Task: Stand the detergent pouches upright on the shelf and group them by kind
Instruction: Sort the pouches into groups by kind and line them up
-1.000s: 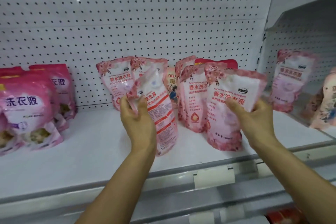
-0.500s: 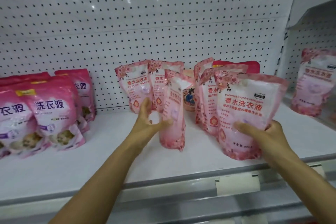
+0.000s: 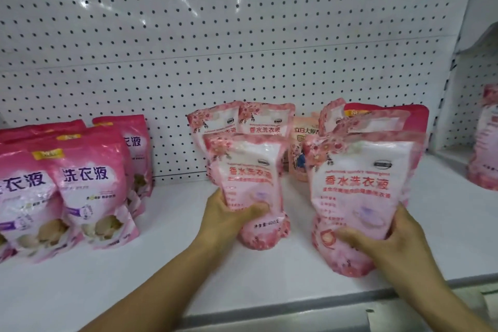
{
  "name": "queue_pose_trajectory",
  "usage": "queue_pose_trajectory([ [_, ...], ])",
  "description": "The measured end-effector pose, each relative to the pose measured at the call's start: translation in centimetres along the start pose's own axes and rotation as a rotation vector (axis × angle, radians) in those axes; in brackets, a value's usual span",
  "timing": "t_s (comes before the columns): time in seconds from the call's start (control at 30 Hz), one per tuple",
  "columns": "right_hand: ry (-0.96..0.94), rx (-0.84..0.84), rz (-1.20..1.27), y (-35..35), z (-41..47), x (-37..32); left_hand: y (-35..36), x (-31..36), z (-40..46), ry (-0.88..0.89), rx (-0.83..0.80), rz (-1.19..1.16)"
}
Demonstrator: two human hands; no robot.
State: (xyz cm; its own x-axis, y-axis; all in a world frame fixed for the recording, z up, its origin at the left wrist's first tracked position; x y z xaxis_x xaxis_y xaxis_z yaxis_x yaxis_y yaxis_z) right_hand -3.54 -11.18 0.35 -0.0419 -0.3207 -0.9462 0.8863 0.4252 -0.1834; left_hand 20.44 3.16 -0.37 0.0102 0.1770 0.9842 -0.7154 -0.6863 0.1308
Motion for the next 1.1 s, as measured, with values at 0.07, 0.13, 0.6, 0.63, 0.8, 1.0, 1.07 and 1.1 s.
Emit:
queue_pose_trajectory([
  [0.07,-0.020,-0.077,0.040,3.4,1.0,-0.5,-2.8,0.4,0.9,0.035,0.133,-0.038],
  [0.13,-0.007,-0.127,0.057,7.1,2.7,-0.4,-5.6,0.4,2.5,0.059,0.262,-0.068],
  [0.6,0.088,-0.029,0.145,17.2,14.1,2.1,-8.8,-1.7,11.5,0.114,0.435,-0.029],
  [0.63,0.075,-0.020,0.126,17.2,14.0,2.1,-8.8,-1.7,11.4,0.119,0.423,-0.024],
  [0.8,0.016,-0.041,0.046,17.2,13.0,1.3,-7.7,-1.4,11.2,0.119,0.334,0.002],
  [1.0,-0.033,-0.084,-0.052,16.9,11.7,0.9,-7.4,-1.5,10.8,0.079,0.275,0.064],
  [1.07,-0.054,-0.109,-0.081,16.3,10.7,0.4,-7.5,-1.0,10.3,0.060,0.257,0.102],
  [1.1,-0.079,-0.123,-0.106,15.8,10.0,-0.2,-7.6,-0.6,9.9,0.065,0.254,0.130],
])
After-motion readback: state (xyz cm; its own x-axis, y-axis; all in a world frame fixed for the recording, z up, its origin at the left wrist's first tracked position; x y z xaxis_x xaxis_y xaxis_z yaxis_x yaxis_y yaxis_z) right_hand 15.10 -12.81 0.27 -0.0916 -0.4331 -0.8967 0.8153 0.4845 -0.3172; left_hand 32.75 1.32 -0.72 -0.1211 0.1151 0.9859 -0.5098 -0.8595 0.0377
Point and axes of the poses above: each hand's wrist, its own z-axis towards the middle knuckle, its own y-axis out of the palm, x = y × z, the point moved 9 cm from there along z, towards the middle knuckle, and after that the axes turned 4 degrees about -z, right-handed, at the moved point
